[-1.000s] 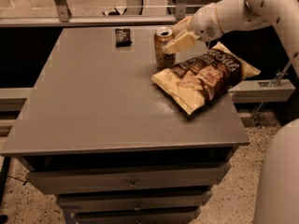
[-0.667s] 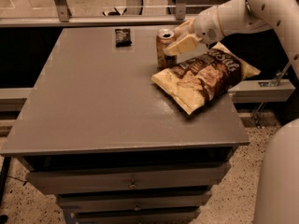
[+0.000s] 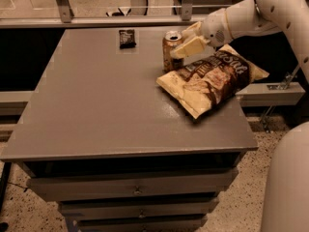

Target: Move orange can near brown chip bag

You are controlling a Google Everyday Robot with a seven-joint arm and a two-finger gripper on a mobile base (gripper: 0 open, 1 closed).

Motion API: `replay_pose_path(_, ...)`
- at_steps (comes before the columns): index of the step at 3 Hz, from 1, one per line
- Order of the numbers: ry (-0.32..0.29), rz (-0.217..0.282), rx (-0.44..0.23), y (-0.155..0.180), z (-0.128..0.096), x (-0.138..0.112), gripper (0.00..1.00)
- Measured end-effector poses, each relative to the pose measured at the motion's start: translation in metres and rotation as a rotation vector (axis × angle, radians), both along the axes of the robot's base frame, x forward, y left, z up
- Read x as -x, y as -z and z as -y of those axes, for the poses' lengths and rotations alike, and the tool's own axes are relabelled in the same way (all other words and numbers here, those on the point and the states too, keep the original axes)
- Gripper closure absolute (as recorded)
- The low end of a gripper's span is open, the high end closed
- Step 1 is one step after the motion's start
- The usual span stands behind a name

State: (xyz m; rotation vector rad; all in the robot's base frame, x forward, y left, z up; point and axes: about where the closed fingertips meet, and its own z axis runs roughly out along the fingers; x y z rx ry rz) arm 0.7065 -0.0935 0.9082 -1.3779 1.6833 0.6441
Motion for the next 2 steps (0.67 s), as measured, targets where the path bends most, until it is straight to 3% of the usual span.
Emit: replay_pose_path(2,0.017,-0.027,-0.009,0.0037,0.0045,0.0018,0.14)
